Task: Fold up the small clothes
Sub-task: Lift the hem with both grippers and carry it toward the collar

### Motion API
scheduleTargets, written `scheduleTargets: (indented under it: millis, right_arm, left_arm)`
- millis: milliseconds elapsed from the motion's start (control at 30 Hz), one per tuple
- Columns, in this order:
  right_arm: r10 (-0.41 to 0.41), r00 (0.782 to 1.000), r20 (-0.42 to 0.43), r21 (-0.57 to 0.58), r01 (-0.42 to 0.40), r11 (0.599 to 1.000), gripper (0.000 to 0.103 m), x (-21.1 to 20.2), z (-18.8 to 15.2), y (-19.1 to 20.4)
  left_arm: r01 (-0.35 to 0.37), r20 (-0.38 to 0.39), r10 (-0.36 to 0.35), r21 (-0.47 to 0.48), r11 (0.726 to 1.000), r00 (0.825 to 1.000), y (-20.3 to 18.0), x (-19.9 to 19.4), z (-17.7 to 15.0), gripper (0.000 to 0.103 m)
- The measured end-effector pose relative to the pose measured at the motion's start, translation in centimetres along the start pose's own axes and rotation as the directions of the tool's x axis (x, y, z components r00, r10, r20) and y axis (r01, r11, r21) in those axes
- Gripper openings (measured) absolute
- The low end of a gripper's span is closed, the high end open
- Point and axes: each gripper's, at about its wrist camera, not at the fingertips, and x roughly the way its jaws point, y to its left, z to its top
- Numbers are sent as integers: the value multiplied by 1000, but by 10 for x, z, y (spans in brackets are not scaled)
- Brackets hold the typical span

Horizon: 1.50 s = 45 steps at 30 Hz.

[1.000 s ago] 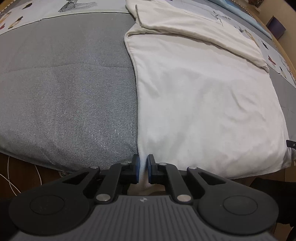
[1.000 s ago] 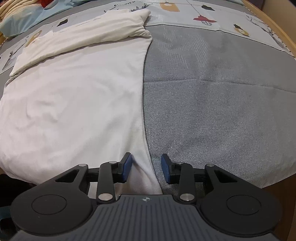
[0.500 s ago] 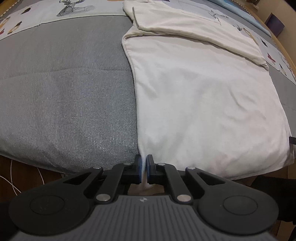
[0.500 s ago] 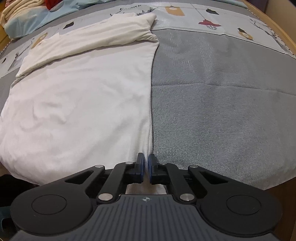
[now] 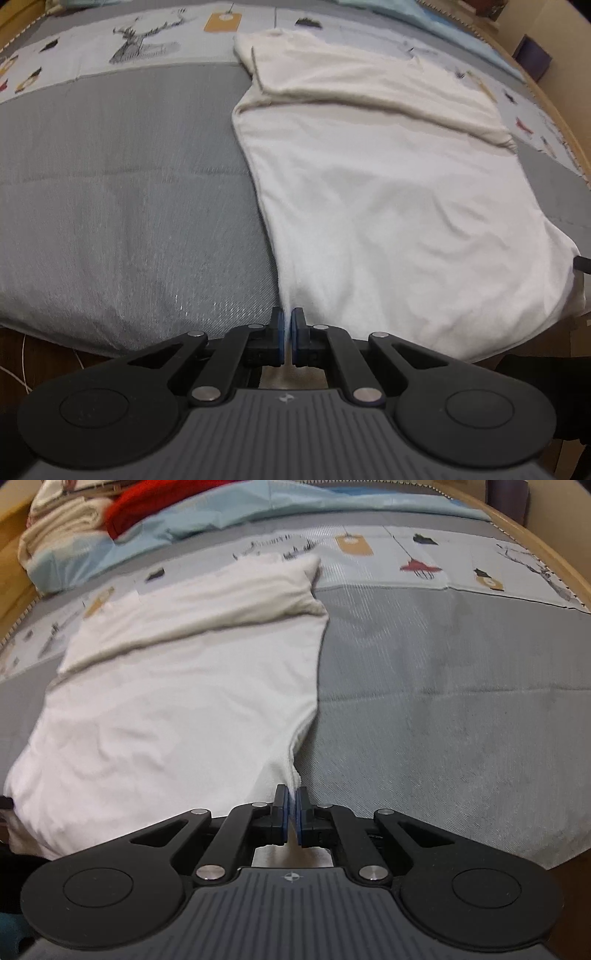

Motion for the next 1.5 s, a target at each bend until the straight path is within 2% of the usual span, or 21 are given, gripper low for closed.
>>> scheduleTargets:
  millis: [67, 167, 300, 500, 667, 800, 867, 1000, 1100, 1200, 1333, 1433, 1500]
  right_arm:
    - [26, 999, 29, 21, -26, 999, 3, -9, 4, 1]
    - [69, 993, 95, 48, -74, 996, 3, -32, 10, 2]
    - [137, 969, 206, 59, -152, 987, 2, -72, 13, 3]
    - [215, 929, 301, 87, -251, 964, 2, -127, 7, -8]
    - [244, 892, 381, 101, -303, 948, 2, -176, -9, -16]
    - [242, 877, 416, 157, -331, 930, 2, -188, -14, -26]
    - [230, 880, 415, 160, -319, 934, 2, -183, -11, -28]
    - [202, 895, 397, 204, -301, 932, 2, -154, 14, -36]
    - [153, 930, 333, 239, -241, 941, 2, -117, 45, -40]
    - [124, 955, 269, 268, -198, 943, 2, -73, 78, -41]
    - [75, 981, 182, 250, -120, 961, 2, -16, 114, -35]
    - [45, 990, 133, 246, -77, 966, 2, 18, 126, -37]
    - [26, 995, 100, 265, -52, 963, 2, 39, 129, -39]
  left_arm:
    - [23, 24, -23, -10, 1000, 999, 1, -10, 3, 3]
    - [114, 68, -109, -74, 991, 992, 6, -31, 10, 3]
    - [185, 143, -171, -93, 978, 975, 10, -65, 16, 2]
    - [263, 235, -236, -93, 960, 943, 31, -126, 5, 2]
    - [362, 289, -313, -136, 922, 905, 57, -167, -1, 2]
    - [362, 283, -308, -162, 918, 908, 66, -164, 16, 2]
    - [335, 266, -284, -172, 927, 921, 68, -154, 33, 2]
    - [307, 236, -260, -187, 933, 936, 69, -119, 78, 2]
    - [275, 204, -235, -199, 941, 950, 70, -83, 109, 2]
    - [234, 159, -202, -220, 947, 966, 72, -41, 138, 2]
    - [218, 135, -186, -281, 935, 973, 81, 5, 154, 2]
    - [186, 91, -167, -276, 943, 982, 78, 27, 162, 2]
    - [204, 98, -184, -269, 941, 978, 76, 32, 169, 3]
